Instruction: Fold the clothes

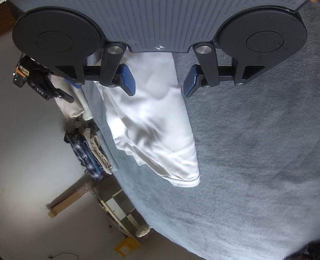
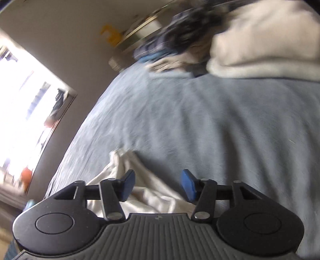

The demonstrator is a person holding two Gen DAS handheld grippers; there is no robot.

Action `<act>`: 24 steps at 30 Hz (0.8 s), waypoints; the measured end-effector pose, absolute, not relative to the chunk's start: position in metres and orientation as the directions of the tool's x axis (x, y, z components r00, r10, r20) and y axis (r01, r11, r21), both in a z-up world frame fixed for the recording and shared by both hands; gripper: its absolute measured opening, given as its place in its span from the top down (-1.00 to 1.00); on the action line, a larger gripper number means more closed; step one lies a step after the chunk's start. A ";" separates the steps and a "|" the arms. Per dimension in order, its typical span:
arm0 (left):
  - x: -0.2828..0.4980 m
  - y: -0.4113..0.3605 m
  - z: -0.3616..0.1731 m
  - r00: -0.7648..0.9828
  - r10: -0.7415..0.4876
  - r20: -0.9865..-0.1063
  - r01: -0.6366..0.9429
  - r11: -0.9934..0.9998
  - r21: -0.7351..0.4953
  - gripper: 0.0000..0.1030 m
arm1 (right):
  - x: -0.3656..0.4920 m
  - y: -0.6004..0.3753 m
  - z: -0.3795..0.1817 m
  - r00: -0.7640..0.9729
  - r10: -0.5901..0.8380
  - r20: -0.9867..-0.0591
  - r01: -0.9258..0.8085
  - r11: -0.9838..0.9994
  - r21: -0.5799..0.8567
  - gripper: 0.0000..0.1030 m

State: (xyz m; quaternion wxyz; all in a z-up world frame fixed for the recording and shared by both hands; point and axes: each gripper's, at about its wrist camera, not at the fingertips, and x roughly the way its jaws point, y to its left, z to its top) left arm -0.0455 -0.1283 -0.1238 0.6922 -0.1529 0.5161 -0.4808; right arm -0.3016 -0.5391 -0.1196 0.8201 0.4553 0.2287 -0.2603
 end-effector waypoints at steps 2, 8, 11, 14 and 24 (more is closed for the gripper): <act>-0.044 -0.133 -0.132 0.004 -0.833 -0.553 0.476 0.488 -0.732 -0.03 | -0.281 -0.551 -0.123 0.802 -0.095 -0.589 0.543 0.527 0.654 -0.41; -0.028 -0.154 -0.151 -0.019 -0.840 -0.543 0.447 0.478 -0.756 -0.03 | -0.223 -0.593 -0.157 0.826 0.129 -0.549 0.427 0.493 0.758 -0.52; -0.021 -0.164 -0.163 -0.048 -0.845 -0.533 0.432 0.463 -0.774 -0.03 | -0.205 -0.611 -0.178 0.808 0.162 -0.567 0.446 0.461 0.767 -0.55; -0.016 -0.172 -0.173 -0.077 -0.852 -0.517 0.430 0.440 -0.788 -0.03 | -0.187 -0.623 -0.201 0.779 0.257 -0.573 0.441 0.426 0.790 -0.55; 0.001 -0.187 -0.199 -0.137 -0.887 -0.441 0.389 0.361 -0.847 -0.03 | -0.132 -0.621 -0.215 0.738 0.491 -0.463 0.258 0.429 0.866 -0.65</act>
